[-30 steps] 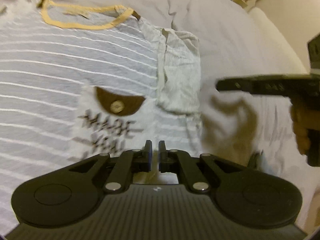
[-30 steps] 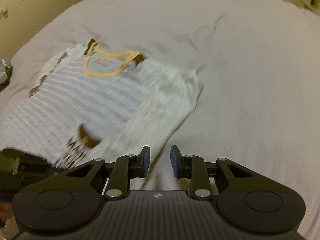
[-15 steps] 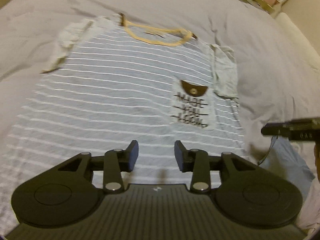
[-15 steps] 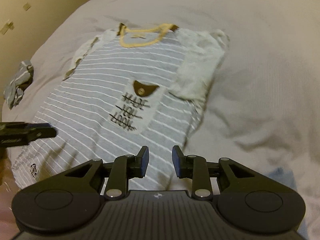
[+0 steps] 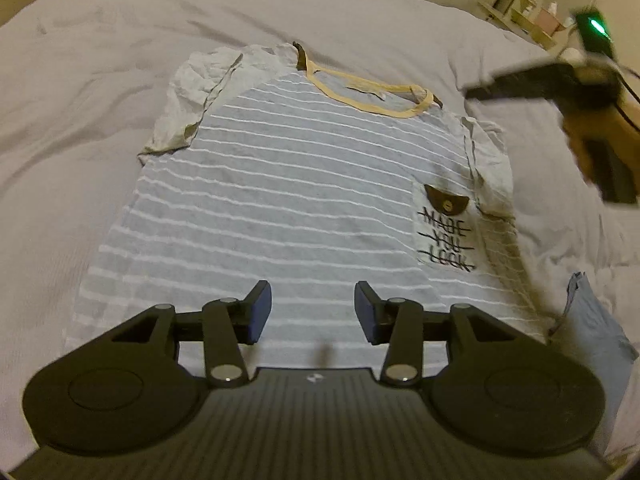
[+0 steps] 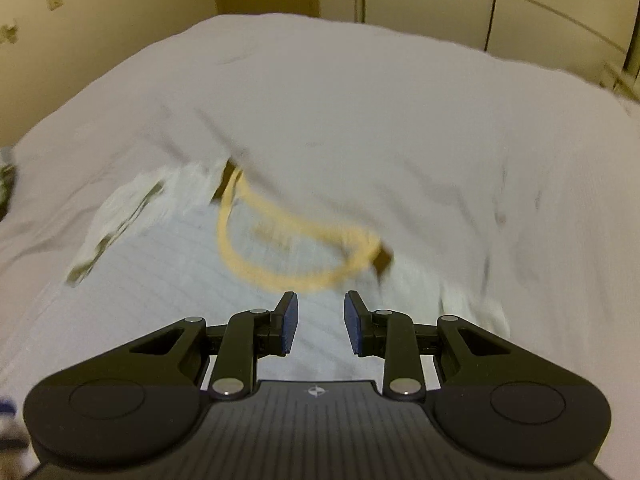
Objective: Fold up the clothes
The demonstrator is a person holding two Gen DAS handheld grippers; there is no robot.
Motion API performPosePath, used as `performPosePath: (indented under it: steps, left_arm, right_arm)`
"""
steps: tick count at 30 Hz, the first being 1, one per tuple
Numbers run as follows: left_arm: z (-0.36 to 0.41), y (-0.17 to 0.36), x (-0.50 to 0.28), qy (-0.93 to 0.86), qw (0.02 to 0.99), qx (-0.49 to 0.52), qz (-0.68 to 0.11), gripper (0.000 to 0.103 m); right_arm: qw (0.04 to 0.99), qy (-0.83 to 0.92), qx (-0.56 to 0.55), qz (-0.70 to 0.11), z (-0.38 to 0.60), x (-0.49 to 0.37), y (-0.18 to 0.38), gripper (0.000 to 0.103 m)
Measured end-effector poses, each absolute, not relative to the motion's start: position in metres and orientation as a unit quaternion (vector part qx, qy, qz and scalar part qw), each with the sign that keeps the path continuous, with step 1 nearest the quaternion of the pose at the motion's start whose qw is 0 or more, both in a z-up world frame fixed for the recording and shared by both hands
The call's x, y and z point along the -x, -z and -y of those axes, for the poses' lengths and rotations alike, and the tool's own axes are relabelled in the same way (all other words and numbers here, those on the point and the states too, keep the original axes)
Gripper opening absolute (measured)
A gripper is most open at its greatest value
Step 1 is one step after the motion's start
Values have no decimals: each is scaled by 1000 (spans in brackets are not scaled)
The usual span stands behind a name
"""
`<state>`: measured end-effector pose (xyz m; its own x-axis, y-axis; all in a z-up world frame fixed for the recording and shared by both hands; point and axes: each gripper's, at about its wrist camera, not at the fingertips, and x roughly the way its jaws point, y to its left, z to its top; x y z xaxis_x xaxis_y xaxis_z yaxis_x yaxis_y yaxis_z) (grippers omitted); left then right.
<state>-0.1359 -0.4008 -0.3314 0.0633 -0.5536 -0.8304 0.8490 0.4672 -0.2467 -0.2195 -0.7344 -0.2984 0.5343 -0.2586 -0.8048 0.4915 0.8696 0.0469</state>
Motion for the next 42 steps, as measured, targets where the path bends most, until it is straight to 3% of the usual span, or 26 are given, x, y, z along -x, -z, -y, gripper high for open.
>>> performPosePath:
  steps: [8,19,23,31,40,41,42]
  left_arm:
    - [411,362,70,522,697,-159,-465,42]
    - [424,378,38,518,697,-142,-475,44]
    - [428,378,42,520,695,-138,-476,46]
    - [438,382,53,526,686,-145,-481,48]
    - [447,384,56,531,683,-149,-480,50]
    - [447,384,56,531,682,-149,-480,50]
    - [448,384,56,531,682,-150,-480,50]
  right_arm:
    - [797,295,-59,-524,776,148,361,35]
    - [762,262,5,-592,806,143,387,40]
    - [772,325,56,-544,801,145,386,38]
    - [790,309,-2,-529,808,164,373,34]
    - [748,214,3,-629,843,134,389,32]
    - [744,196,21,-639,841,130,392,29]
    - [742,186,32,-644,841,129,394,16]
